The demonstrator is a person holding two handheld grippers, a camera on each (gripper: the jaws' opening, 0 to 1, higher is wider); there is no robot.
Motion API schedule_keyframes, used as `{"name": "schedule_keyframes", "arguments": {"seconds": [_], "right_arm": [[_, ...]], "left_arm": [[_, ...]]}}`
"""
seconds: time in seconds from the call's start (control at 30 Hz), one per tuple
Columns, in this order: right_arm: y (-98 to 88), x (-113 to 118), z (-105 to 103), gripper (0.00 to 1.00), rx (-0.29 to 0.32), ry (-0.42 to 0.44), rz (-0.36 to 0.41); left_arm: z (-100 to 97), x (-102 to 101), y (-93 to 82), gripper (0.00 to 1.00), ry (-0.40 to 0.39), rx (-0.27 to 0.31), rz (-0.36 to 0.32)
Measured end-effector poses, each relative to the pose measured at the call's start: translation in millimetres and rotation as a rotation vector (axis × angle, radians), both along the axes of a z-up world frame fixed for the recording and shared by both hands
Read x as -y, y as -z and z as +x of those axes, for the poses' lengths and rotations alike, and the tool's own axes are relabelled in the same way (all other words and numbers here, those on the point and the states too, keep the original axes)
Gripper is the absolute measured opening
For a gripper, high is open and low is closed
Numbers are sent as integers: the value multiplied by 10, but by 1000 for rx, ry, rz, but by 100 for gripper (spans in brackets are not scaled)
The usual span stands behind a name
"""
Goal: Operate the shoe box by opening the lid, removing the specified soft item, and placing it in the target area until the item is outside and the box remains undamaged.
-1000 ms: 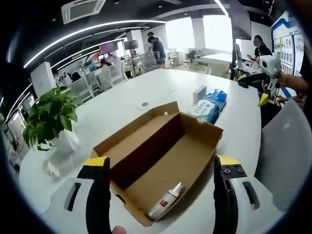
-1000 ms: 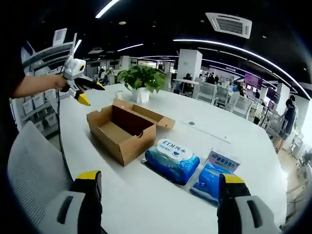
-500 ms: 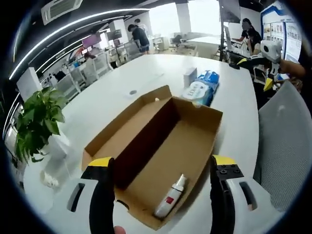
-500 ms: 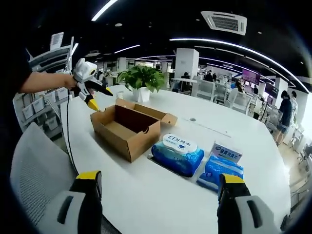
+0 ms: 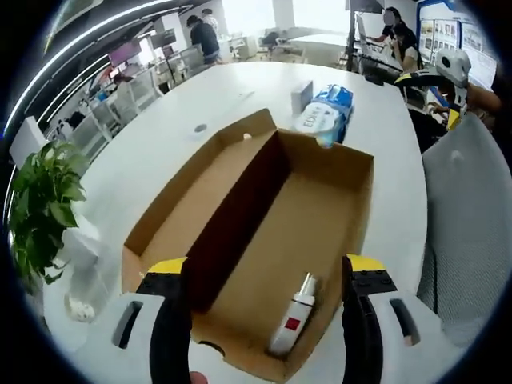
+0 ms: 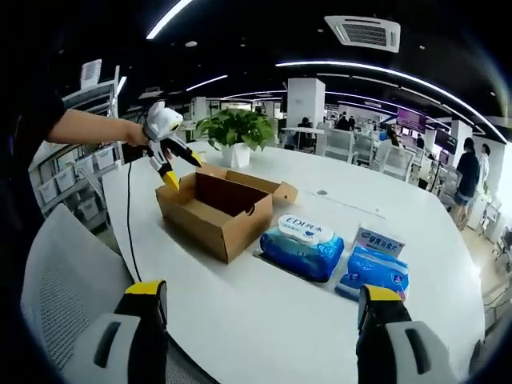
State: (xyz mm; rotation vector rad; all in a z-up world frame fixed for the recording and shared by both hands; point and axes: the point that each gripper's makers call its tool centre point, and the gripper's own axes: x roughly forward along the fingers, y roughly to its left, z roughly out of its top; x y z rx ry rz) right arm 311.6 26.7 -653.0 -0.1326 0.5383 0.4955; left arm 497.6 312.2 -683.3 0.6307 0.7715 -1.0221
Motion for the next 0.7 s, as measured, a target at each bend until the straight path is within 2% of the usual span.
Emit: {"name": "schedule_keyframes", "arguments": {"seconds": [0.17,0.53,0.7], "right_arm": [[22,-49,-65,99,-6,-4,8],[66,-35,-150,99,-11,31,17],[72,-26,-153,99,-15,35,19]], "left_arm": [[18,-5,140,73,39,-26,58],[-48,5,402,60,184,-98,202],[-139,34,494,50,228,-189,240]]}}
